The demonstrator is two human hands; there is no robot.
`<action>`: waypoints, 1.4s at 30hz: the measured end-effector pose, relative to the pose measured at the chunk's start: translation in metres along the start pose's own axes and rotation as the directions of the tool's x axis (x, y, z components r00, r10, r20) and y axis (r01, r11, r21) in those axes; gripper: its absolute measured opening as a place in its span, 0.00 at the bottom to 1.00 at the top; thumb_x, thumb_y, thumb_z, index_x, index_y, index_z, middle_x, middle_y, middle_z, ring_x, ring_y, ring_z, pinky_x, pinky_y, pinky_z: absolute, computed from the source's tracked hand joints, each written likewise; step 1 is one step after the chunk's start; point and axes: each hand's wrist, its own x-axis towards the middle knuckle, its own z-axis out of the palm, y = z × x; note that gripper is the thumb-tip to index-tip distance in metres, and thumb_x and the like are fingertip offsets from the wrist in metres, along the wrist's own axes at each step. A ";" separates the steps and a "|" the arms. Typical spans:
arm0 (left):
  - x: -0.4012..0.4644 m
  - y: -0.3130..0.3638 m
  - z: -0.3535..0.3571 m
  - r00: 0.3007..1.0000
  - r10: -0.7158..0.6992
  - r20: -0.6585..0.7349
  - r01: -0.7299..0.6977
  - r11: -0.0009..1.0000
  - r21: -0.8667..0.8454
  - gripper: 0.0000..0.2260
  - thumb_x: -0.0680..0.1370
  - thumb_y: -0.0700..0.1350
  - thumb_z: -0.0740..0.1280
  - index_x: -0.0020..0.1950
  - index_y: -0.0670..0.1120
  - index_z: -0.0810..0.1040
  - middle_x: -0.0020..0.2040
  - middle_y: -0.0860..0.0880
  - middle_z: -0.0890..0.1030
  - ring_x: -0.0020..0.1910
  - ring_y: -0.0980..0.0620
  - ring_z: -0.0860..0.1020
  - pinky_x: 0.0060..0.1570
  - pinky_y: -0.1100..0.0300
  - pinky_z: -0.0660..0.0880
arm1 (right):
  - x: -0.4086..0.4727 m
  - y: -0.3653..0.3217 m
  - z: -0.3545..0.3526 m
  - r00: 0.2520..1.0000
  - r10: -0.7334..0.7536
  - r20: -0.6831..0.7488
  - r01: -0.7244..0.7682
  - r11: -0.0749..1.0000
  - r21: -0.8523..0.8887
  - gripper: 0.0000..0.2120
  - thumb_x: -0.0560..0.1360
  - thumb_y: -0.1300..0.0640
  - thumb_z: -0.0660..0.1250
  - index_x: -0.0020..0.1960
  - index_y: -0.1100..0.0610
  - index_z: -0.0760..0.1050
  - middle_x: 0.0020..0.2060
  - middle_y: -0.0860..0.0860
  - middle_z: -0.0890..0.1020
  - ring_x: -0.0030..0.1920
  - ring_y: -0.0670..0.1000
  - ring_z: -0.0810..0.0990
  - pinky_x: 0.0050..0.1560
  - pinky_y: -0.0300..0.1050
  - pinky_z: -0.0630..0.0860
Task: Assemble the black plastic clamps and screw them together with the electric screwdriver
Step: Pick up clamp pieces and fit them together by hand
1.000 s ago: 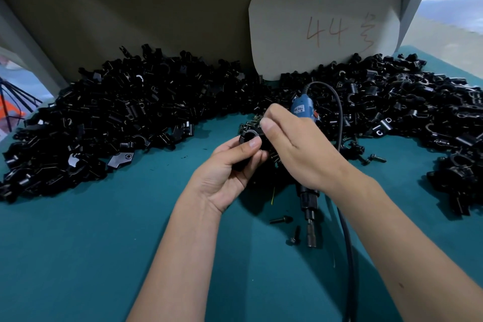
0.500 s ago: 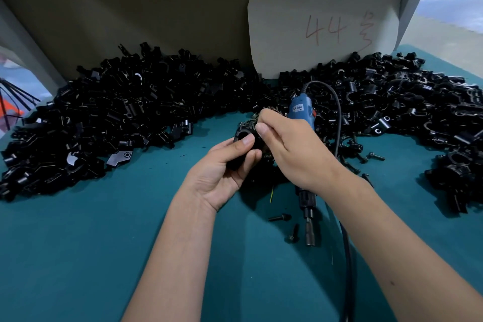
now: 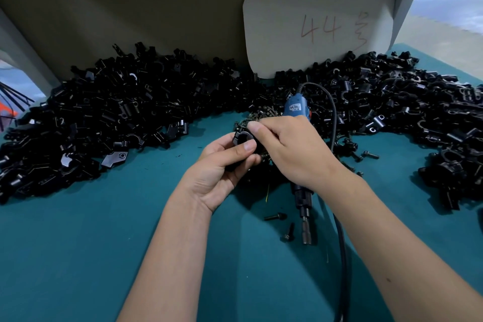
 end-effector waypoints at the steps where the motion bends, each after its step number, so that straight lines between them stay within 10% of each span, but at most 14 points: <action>1: 0.000 0.000 0.000 1.000 0.007 0.004 -0.007 1.000 0.006 0.14 0.68 0.37 0.74 0.53 0.40 0.83 0.40 0.47 0.82 0.34 0.54 0.83 0.35 0.69 0.80 | 0.000 -0.001 0.001 1.000 0.018 -0.018 -0.018 1.000 0.001 0.27 0.85 0.42 0.60 0.31 0.55 0.65 0.23 0.47 0.68 0.27 0.48 0.66 0.32 0.46 0.64; 6: 0.001 0.001 0.000 0.999 0.032 -0.027 -0.033 0.999 -0.033 0.06 0.67 0.37 0.73 0.42 0.44 0.87 0.38 0.49 0.83 0.34 0.54 0.83 0.34 0.69 0.79 | -0.001 0.000 -0.001 1.000 -0.012 -0.009 0.012 0.999 0.043 0.21 0.86 0.43 0.55 0.37 0.51 0.64 0.30 0.48 0.71 0.32 0.50 0.69 0.37 0.52 0.70; 22: 0.003 0.000 0.000 1.000 0.020 -0.019 -0.020 1.000 0.013 0.22 0.67 0.37 0.75 0.61 0.42 0.79 0.41 0.48 0.83 0.34 0.52 0.84 0.34 0.68 0.80 | 0.000 0.002 -0.001 0.990 0.008 -0.140 -0.019 0.996 -0.083 0.29 0.84 0.36 0.57 0.30 0.52 0.66 0.22 0.45 0.69 0.26 0.49 0.69 0.32 0.48 0.65; 28: 0.004 -0.005 0.005 0.994 0.103 -0.032 -0.093 0.966 0.240 0.31 0.64 0.34 0.77 0.67 0.35 0.76 0.55 0.36 0.80 0.44 0.48 0.86 0.43 0.60 0.83 | 0.003 0.006 -0.003 0.997 -0.079 0.002 0.079 0.995 -0.061 0.06 0.85 0.47 0.59 0.50 0.47 0.68 0.43 0.46 0.72 0.46 0.49 0.73 0.46 0.48 0.72; 42: 0.005 -0.003 -0.004 0.986 0.157 0.050 -0.164 0.961 0.221 0.08 0.72 0.39 0.73 0.49 0.42 0.87 0.49 0.43 0.86 0.48 0.50 0.85 0.45 0.55 0.83 | 0.003 0.007 -0.004 0.996 -0.085 0.030 0.085 0.996 -0.012 0.12 0.86 0.52 0.60 0.46 0.56 0.71 0.43 0.53 0.70 0.44 0.50 0.70 0.45 0.37 0.67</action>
